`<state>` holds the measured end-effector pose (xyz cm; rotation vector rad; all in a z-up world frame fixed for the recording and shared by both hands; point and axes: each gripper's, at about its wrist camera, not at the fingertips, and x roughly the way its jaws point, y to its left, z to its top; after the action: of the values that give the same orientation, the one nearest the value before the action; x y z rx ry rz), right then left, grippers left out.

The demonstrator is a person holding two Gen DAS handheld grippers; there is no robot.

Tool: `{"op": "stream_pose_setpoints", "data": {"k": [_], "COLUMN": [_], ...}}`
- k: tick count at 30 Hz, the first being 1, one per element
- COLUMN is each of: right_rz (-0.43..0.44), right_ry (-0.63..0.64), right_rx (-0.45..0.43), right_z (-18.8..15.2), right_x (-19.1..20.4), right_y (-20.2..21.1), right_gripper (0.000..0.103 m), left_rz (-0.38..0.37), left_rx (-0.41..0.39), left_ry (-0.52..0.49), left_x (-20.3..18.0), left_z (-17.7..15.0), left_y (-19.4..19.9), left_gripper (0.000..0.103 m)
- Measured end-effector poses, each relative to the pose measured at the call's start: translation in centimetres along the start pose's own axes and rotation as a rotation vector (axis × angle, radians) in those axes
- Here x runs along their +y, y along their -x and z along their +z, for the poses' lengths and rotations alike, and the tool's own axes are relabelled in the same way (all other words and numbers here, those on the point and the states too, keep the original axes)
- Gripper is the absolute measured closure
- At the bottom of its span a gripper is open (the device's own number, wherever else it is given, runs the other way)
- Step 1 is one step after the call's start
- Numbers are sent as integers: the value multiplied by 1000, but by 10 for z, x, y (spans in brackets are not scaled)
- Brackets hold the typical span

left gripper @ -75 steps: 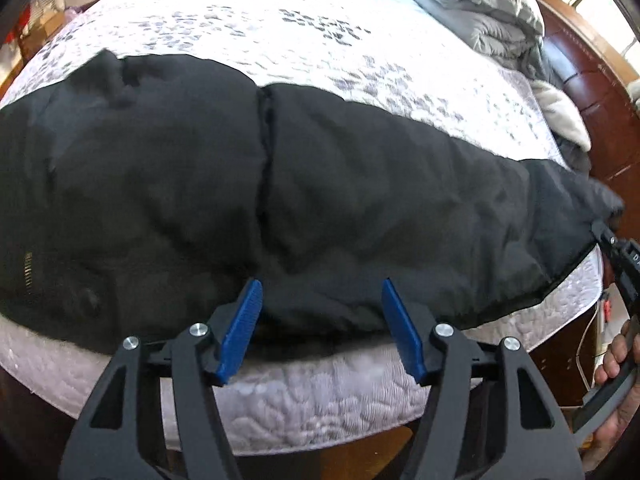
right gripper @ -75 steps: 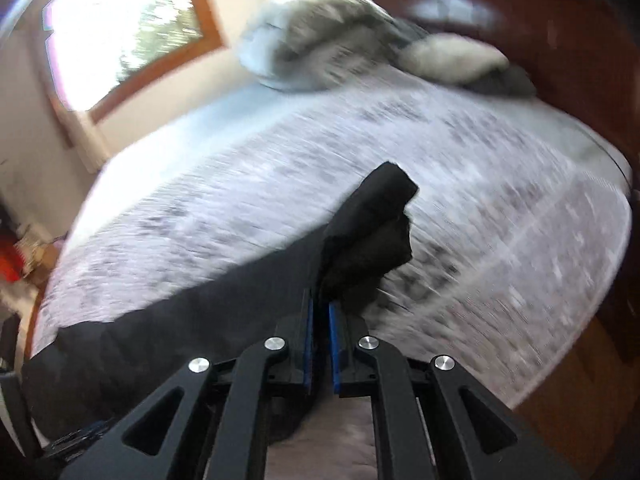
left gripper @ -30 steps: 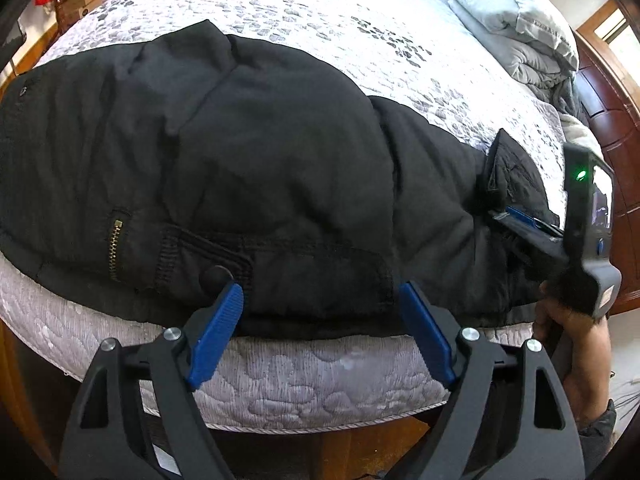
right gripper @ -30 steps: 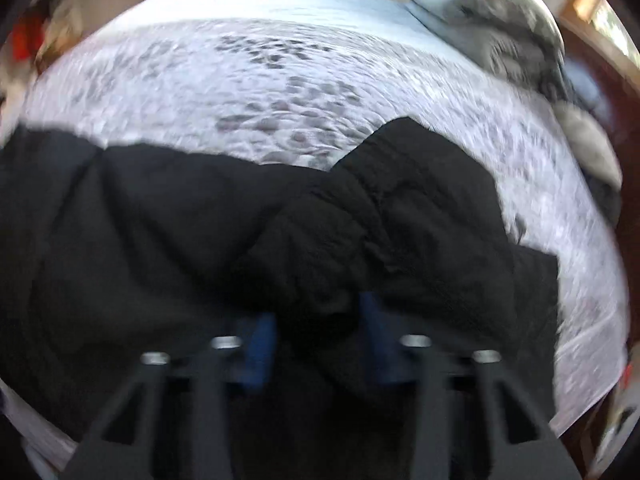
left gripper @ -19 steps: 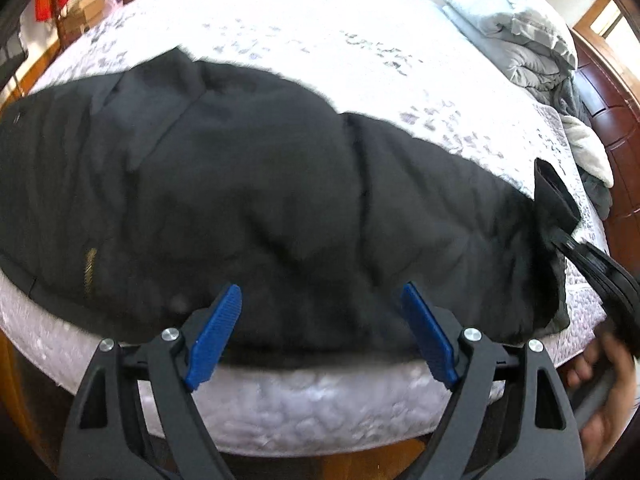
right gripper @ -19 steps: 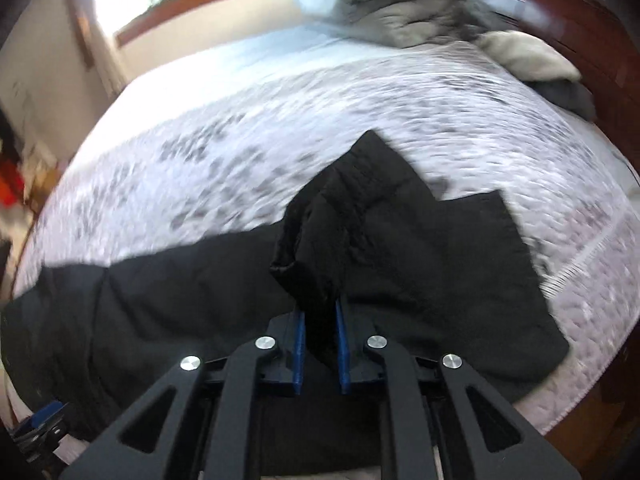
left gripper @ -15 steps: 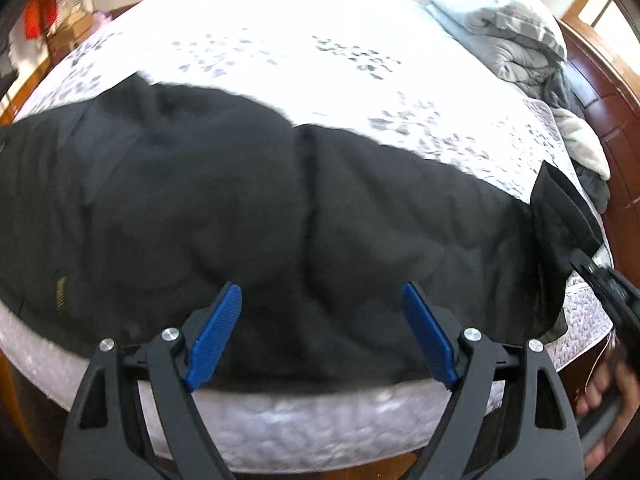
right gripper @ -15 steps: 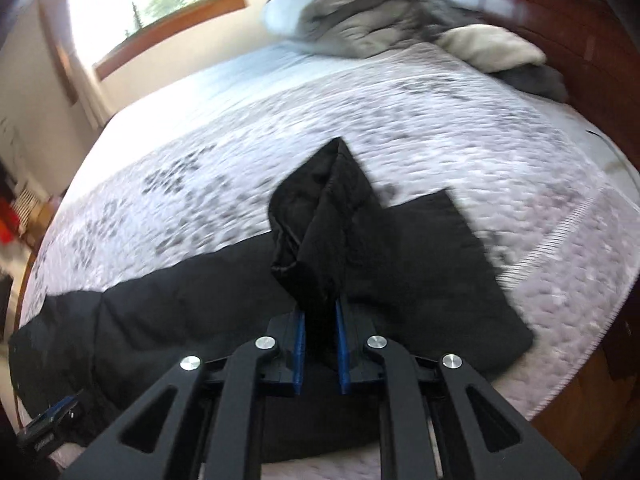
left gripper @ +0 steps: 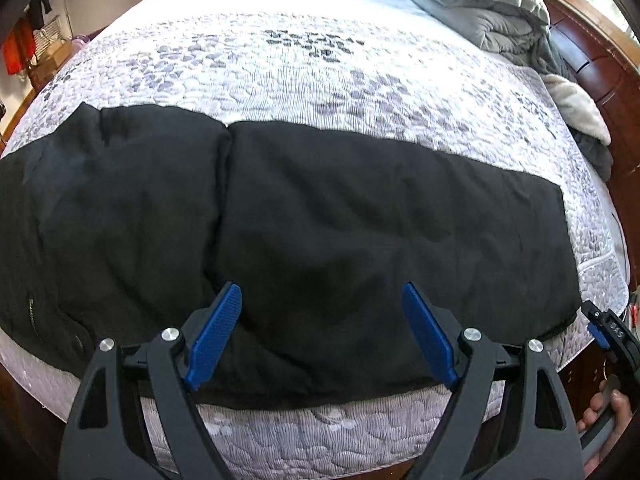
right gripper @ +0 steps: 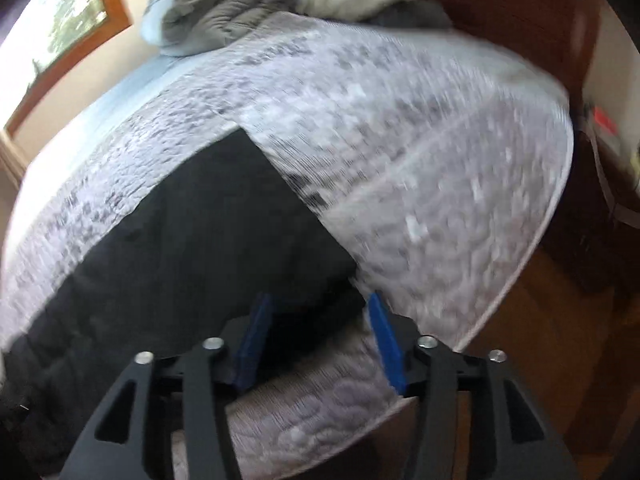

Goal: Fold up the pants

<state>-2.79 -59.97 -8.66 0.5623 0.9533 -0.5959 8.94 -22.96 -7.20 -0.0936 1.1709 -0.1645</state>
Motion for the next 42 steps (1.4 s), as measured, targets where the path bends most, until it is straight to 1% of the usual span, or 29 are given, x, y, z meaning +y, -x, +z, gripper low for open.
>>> {"op": "stream_pose_setpoints", "data": {"k": [1, 2, 5, 8, 9, 10, 11, 13, 17, 19, 21, 22, 24, 25, 26, 27, 28, 30, 36, 39, 42], "right_rz": [35, 91, 173, 219, 244, 265, 279, 275, 288, 320, 313, 304, 303, 304, 308, 315, 318, 325, 295, 335, 368], "right_ry": [-39, -95, -189, -202, -208, -212, -215, -212, -224, -235, -253, -266, -288, -294, -298, -292, -283, -236, -62, 9, 104], "right_rx": [16, 49, 109, 141, 148, 155, 160, 168, 179, 176, 174, 177, 173, 172, 162, 146, 133, 93, -40, -103, -159], "right_z": [-2, -5, -14, -21, -23, -23, -23, -23, -21, -19, -15, -13, -10, -9, -7, -6, -3, -1, 5, 6, 6], "right_x": [-9, -20, -38, -35, -33, -30, -26, -18, -6, 0, 3, 4, 5, 4, 4, 5, 6, 11, 43, 57, 86], "right_y": [-2, -5, -15, -22, -23, -25, -27, -31, -36, -39, -43, -47, -51, -53, -53, -52, -51, -43, -6, 17, 41], "right_gripper": [46, 46, 46, 44, 43, 38, 36, 33, 33, 33, 38, 45, 53, 62, 67, 78, 87, 93, 95, 95, 95], "left_rz": [-2, -4, 6, 16, 16, 17, 19, 20, 22, 22, 20, 18, 18, 21, 22, 22, 21, 21, 4, -1, -4], "left_rx": [9, 14, 16, 14, 15, 15, 16, 19, 21, 23, 25, 27, 28, 28, 28, 28, 29, 37, 54, 39, 24], "left_ry": [-1, -1, -9, -27, -27, -28, -29, -31, -27, -25, -26, -29, -30, -29, -25, -21, -18, -13, 10, 29, 44], "left_x": [-1, -1, -3, -6, -6, -6, -6, -6, -5, -5, -6, -6, -6, -6, -5, -5, -4, -3, 7, 17, 27], "left_z": [-2, -2, -5, -6, -7, -7, -8, -9, -9, -9, -9, -9, -10, -10, -10, -9, -9, -10, -13, -12, -11], "left_y": [-2, -2, -4, -4, -4, -4, -4, -4, -3, -3, -3, -4, -4, -5, -5, -5, -6, -8, -7, 1, 10], "left_gripper": [21, 21, 21, 21, 21, 21, 21, 20, 20, 19, 19, 18, 18, 18, 18, 18, 18, 18, 18, 18, 18]}}
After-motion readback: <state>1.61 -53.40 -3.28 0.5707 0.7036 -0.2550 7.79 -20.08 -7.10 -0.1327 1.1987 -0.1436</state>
